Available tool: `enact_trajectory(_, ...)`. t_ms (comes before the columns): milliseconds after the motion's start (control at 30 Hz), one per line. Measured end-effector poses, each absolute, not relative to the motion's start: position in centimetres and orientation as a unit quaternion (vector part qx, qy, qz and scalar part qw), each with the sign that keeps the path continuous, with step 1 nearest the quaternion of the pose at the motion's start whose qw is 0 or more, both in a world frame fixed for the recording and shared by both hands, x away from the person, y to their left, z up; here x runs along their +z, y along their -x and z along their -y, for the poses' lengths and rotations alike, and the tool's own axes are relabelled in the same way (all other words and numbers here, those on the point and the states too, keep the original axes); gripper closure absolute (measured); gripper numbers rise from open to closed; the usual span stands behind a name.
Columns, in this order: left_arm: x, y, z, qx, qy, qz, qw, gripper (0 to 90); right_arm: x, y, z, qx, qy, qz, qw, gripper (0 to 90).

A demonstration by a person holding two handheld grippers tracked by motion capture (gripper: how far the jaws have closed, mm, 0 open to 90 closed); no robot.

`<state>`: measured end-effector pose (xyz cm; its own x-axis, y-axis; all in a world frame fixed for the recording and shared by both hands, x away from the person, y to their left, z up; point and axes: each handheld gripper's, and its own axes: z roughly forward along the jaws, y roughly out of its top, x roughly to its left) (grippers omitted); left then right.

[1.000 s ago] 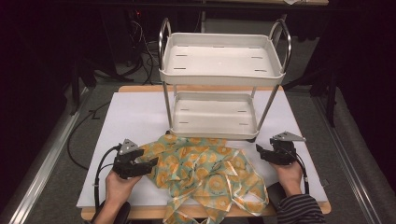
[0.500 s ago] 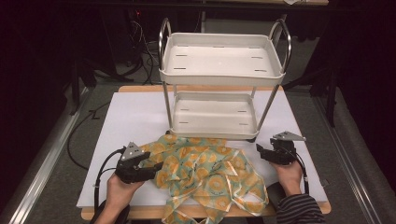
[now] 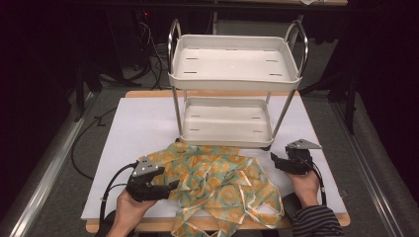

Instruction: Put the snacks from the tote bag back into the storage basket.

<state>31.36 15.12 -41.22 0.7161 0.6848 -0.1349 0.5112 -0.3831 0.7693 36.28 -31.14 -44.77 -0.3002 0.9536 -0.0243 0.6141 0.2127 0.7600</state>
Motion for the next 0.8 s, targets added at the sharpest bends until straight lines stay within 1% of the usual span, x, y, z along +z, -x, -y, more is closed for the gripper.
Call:
enact_trajectory(267, -41.2, -30.6, -13.9, 0.095, -0.836, -0.342, 0.418, 29.5, -44.8, -36.4, 31.3, 0.331, -0.531, -0.735, 0.261, 35.4)
enact_trajectory(333, -41.2, -30.3, -13.4, 0.093, -0.84, -0.333, 0.418, 29.5, -44.7, -36.3, 31.3, 0.334, -0.537, -0.731, 0.256, 35.4)
enact_trajectory(400, -41.2, -30.0, -13.1, 0.077, -0.84, -0.331, 0.424, 29.5, -44.8, -36.3, 31.2, 0.332, -0.534, -0.734, 0.258, 35.5)
enact_trajectory(467, -41.2, -30.0, -13.0, 0.073, -0.84, -0.329, 0.424, 29.6, -44.8, -36.3, 31.2, 0.331, -0.534, -0.734, 0.258, 35.5)
enact_trajectory(700, -41.0, -29.3, -12.2, 0.072, -0.844, -0.317, 0.426, 29.2, -44.8, -36.4, 31.3, 0.332, -0.538, -0.733, 0.251, 35.6)
enact_trajectory(800, -41.2, -28.8, -11.4, 0.075, -0.854, -0.305, 0.414, 28.8, -44.8, -36.4, 31.2, 0.332, -0.538, -0.734, 0.251, 35.7)
